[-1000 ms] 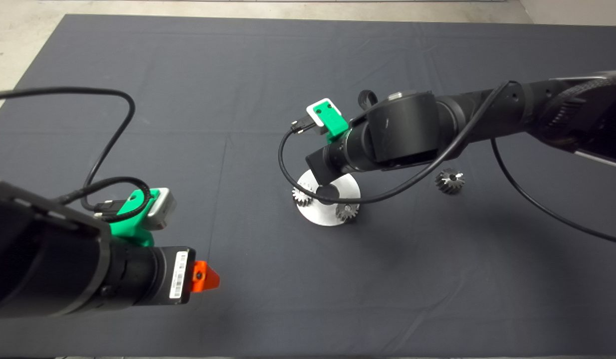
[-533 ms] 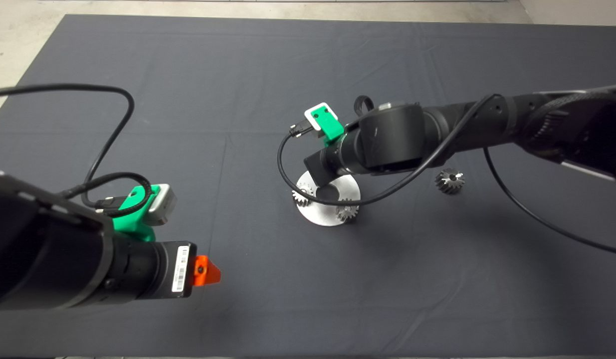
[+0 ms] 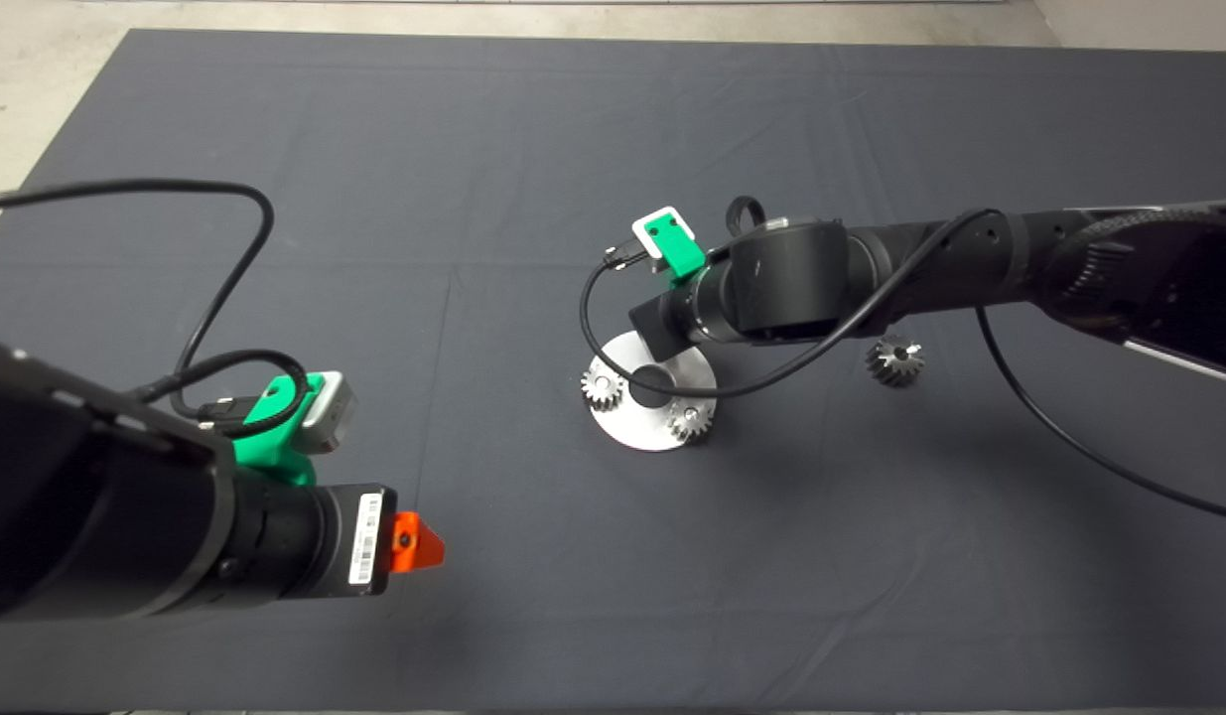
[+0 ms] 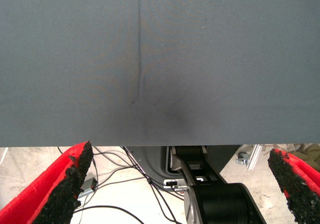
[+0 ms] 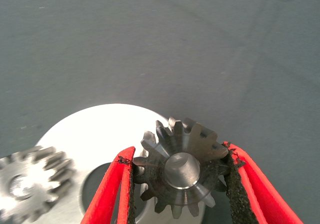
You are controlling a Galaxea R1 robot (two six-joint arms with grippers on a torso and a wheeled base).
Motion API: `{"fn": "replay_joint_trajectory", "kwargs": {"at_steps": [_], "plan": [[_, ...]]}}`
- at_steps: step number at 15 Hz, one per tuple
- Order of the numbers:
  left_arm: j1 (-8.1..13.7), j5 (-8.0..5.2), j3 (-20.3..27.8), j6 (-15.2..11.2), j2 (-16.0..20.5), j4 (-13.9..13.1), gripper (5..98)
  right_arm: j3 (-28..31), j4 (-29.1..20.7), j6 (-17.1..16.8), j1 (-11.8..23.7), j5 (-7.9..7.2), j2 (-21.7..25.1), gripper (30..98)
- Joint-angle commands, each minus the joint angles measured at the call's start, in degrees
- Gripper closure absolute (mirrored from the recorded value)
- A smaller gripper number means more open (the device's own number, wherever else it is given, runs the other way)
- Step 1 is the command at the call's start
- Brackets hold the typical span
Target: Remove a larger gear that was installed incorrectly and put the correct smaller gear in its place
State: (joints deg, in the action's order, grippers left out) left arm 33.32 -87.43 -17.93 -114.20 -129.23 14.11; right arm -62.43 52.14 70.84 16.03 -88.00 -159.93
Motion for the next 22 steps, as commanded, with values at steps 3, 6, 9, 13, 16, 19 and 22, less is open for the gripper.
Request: {"fn": "replay_joint_trajectory", "kwargs": {"at_steps": [3,6,9,13,16,19,22], "plan": [[0.3,-3.65,-0.3,-0.2,-0.1,1.2,14.4,0.0,2.6,-0.9,1.2,-2.79,-0.1,92.6],[0.3,-3.62,-0.3,-0.2,-0.1,1.2,14.4,0.0,2.6,-0.9,1.2,-2.84,-0.3,92.7],[0.3,-3.62,-0.3,-0.2,0.0,1.2,14.4,-0.6,2.5,-0.9,0.9,-2.88,-0.7,92.6],[0.2,-3.62,-0.9,-0.2,-0.1,1.2,14.4,-1.7,2.6,-0.8,-1.4,-2.88,-0.7,92.6],[0.2,-3.62,-0.9,-0.2,-0.1,1.2,14.4,-1.8,2.7,-0.9,-1.4,-2.88,-0.8,92.6],[0.2,-3.62,-0.8,-0.2,0.0,1.2,14.4,-2.1,3.8,-0.9,-1.4,-2.81,-1.0,92.7],[0.2,-3.62,-0.7,-0.2,-0.1,1.2,14.4,-2.6,4.2,-0.9,-1.7,-2.88,-0.9,92.7]]}}
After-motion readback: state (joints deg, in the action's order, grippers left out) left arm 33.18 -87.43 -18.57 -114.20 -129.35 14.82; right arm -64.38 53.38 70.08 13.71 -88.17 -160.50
